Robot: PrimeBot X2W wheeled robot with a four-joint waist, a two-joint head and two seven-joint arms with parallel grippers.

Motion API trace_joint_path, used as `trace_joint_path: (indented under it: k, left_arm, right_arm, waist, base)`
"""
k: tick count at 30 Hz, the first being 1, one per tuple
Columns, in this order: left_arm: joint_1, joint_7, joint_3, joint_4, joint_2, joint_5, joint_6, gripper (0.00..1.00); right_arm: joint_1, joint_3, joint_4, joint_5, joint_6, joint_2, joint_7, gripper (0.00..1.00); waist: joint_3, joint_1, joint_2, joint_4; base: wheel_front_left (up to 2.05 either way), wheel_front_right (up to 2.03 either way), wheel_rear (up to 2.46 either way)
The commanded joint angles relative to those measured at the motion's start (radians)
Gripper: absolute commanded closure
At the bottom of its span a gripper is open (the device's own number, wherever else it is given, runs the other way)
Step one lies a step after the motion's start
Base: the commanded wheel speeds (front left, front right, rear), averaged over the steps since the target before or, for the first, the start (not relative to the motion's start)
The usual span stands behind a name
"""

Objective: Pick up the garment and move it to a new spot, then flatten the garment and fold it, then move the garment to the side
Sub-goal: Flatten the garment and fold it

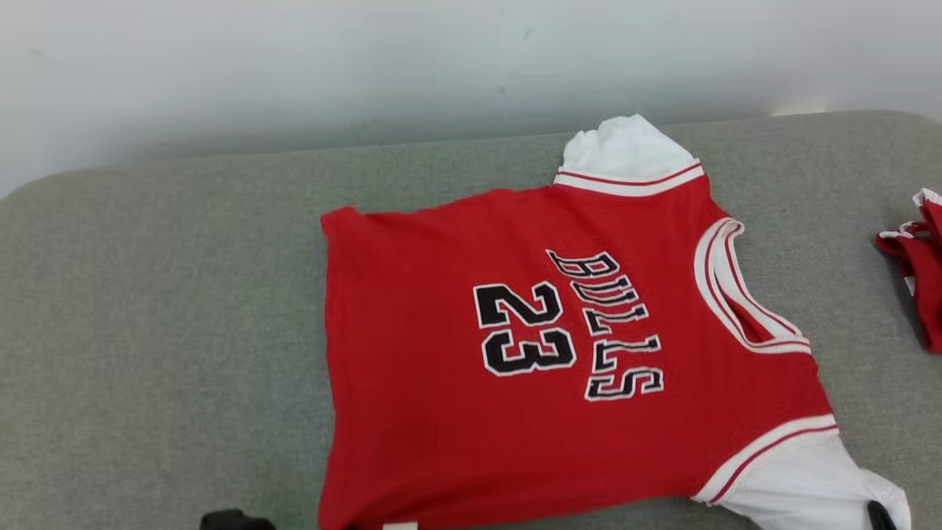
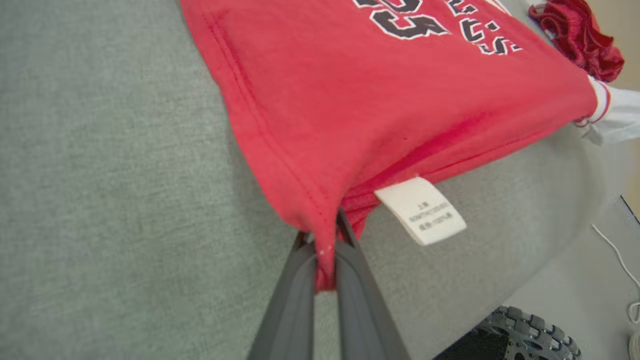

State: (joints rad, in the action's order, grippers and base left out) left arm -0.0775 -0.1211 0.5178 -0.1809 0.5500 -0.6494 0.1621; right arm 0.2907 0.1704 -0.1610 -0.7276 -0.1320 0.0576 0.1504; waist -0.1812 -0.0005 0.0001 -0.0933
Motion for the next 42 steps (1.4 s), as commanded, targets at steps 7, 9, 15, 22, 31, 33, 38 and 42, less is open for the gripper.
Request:
trace_joint_path:
  k: [7,9,15,22,31,33,38,42]
  left_arm:
    - [0.009,-0.145,-0.008,-0.097,0.060,-0.047,0.025,1.00]
    - [0.049,-0.181,-0.011,-0.100,0.057,-0.064,0.018,1.00]
    - [0.206,-0.288,-0.029,-0.070,0.041,-0.132,-0.016,1.00]
    - [0.405,-0.388,-0.026,0.002,0.009,-0.163,-0.056,1.00]
    - [0.526,-0.363,-0.017,0.138,-0.057,-0.146,-0.075,0.00]
    - [0.501,-0.327,-0.030,0.139,-0.044,-0.134,-0.072,0.00]
    - [0.374,-0.241,-0.065,0.060,-0.007,-0.127,-0.040,0.00]
    - [0.309,-0.221,-0.049,0.006,0.008,-0.103,-0.022,0.00]
  right_arm:
    - [-0.052,0.037,-0.073,0.048,0.003,-0.004,0.114,1.00]
    - [-0.104,0.038,-0.075,0.076,0.003,-0.004,0.161,1.00]
    - [-0.305,0.035,-0.067,0.147,0.003,0.001,0.294,1.00]
    - [-0.531,0.025,0.019,0.250,0.003,0.007,0.361,1.00]
    - [-0.647,0.009,0.107,0.325,0.003,0.018,0.280,0.00]
    - [-0.620,0.008,0.096,0.321,0.003,0.033,0.259,0.00]
    - [-0.490,-0.018,0.037,0.341,0.003,0.132,0.241,0.00]
    - [-0.418,-0.036,0.032,0.358,0.003,0.199,0.262,0.00]
  waist:
    - [-0.015,0.0005,-0.0001,0.007]
    - [-0.021,0.0005,-0.0001,0.013]
    - [-0.061,0.0005,-0.0001,0.038]
    - [-0.142,0.0005,-0.0001,0.063]
    - [-0.178,0.0005,-0.0001,0.068]
    - [-0.168,0.0005,-0.0001,0.061]
    - [-0.142,0.0005,-0.0001,0.044]
    - [-0.149,0.0005,-0.0001,0.046]
  base:
    - [0.00,0.00,0.00]
    - [0.00,0.00,0.00]
    - [0.00,0.00,0.00]
    - [0.00,0.00,0.00]
    - [0.00,0.00,0.00]
    - [0.00,0.00,0.00]
    - [0.00,0.00,0.00]
    - [0.00,0.00,0.00]
